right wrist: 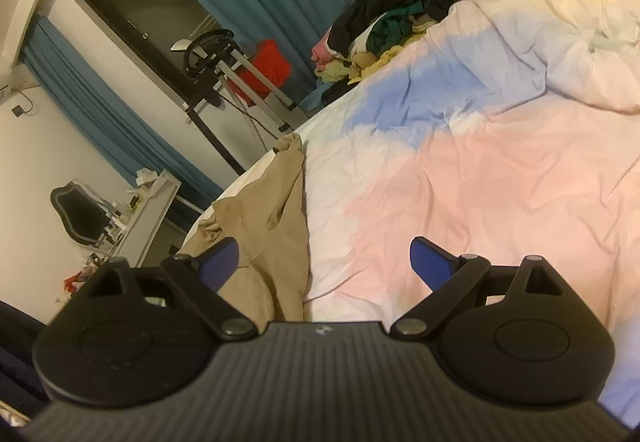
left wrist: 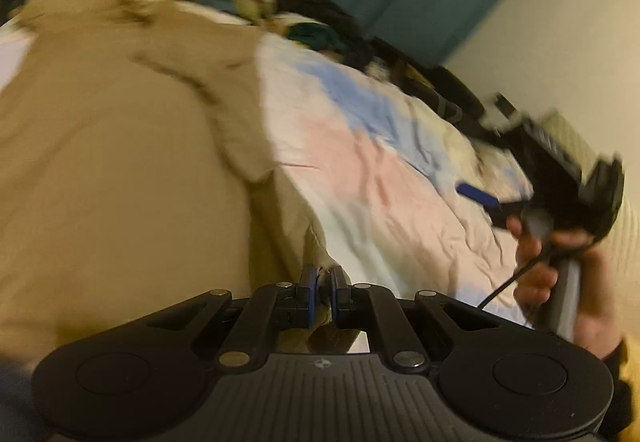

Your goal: Fold clothes

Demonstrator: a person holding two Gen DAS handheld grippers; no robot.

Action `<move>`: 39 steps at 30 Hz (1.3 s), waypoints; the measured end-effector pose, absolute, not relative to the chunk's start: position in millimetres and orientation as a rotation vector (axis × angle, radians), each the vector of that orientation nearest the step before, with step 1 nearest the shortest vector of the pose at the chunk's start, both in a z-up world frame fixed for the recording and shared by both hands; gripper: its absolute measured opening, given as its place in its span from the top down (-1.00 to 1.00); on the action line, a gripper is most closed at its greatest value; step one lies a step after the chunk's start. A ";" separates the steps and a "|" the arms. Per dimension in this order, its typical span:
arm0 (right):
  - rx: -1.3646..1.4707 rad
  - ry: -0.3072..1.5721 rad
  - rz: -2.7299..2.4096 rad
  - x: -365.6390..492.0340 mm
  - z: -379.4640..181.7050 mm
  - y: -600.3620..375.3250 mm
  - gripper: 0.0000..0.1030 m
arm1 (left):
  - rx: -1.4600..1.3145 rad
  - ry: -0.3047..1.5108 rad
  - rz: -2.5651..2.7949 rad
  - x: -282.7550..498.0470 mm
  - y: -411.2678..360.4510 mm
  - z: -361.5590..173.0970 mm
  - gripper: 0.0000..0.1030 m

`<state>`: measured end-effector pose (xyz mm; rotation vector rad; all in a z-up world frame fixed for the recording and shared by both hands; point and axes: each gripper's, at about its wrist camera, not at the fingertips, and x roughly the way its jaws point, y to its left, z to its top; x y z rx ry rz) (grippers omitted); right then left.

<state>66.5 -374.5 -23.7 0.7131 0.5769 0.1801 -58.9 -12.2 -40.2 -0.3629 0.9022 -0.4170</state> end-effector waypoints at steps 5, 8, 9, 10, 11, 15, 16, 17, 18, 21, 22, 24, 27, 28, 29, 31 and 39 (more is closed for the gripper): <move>0.672 0.628 0.189 71.0 -27.6 -358.5 -0.82 | -0.398 1.009 -0.299 -58.2 26.5 -41.7 0.86; 0.643 0.646 0.187 69.2 -29.8 -345.5 -0.82 | -0.393 1.047 -0.280 -52.4 33.4 -44.7 0.81; 0.636 0.649 0.186 68.2 -30.6 -341.2 -0.82 | -0.391 1.060 -0.273 -50.4 35.7 -45.7 0.69; 0.629 0.653 0.185 67.3 -31.4 -336.9 -0.82 | -0.390 1.073 -0.267 -48.5 38.1 -46.7 0.59; 0.625 0.655 0.188 66.8 -32.2 -332.4 -0.82 | -0.390 1.078 -0.265 -45.6 40.2 -45.7 0.27; 0.563 0.663 0.203 69.0 -32.2 -309.3 -0.82 | -0.429 1.036 -0.278 -18.9 49.4 -33.7 -0.21; 0.544 0.662 0.206 70.1 -32.0 -303.4 -0.82 | -0.447 1.020 -0.274 -4.8 51.9 -32.9 -0.25; 0.527 0.661 0.208 71.7 -32.2 -298.4 -0.82 | -0.465 1.005 -0.269 9.2 54.4 -32.1 -0.39; 0.509 0.659 0.211 73.3 -32.5 -293.5 -0.82 | -0.483 0.991 -0.263 23.8 56.0 -33.3 -0.49; 0.476 0.653 0.212 79.0 -34.6 -282.9 -0.82 | -0.517 0.940 -0.223 86.1 56.4 -49.1 -0.50; 0.456 0.650 0.216 80.8 -35.4 -279.8 -0.82 | -0.510 0.911 -0.200 110.7 55.6 -56.8 -0.52; 0.389 0.631 0.225 83.3 -36.3 -271.3 -0.82 | -0.511 0.876 -0.123 158.0 57.9 -75.0 -0.49; 0.300 0.607 0.222 86.9 -38.0 -259.8 -0.82 | -0.645 0.808 -0.032 210.2 68.9 -99.1 -0.47; 0.326 0.606 0.248 88.5 -40.0 -260.6 -0.82 | -0.681 0.786 -0.008 224.8 71.8 -105.0 -0.47; 0.354 0.607 0.274 90.2 -42.0 -261.5 -0.82 | -0.699 0.767 0.012 237.6 73.6 -108.9 -0.42; 0.429 0.619 0.324 96.3 -45.9 -266.9 -0.82 | -0.700 0.717 0.054 258.4 73.4 -113.1 -0.19; 0.556 0.634 0.344 125.9 -63.7 -285.8 -0.82 | -0.507 0.763 0.054 309.0 58.1 -111.6 0.86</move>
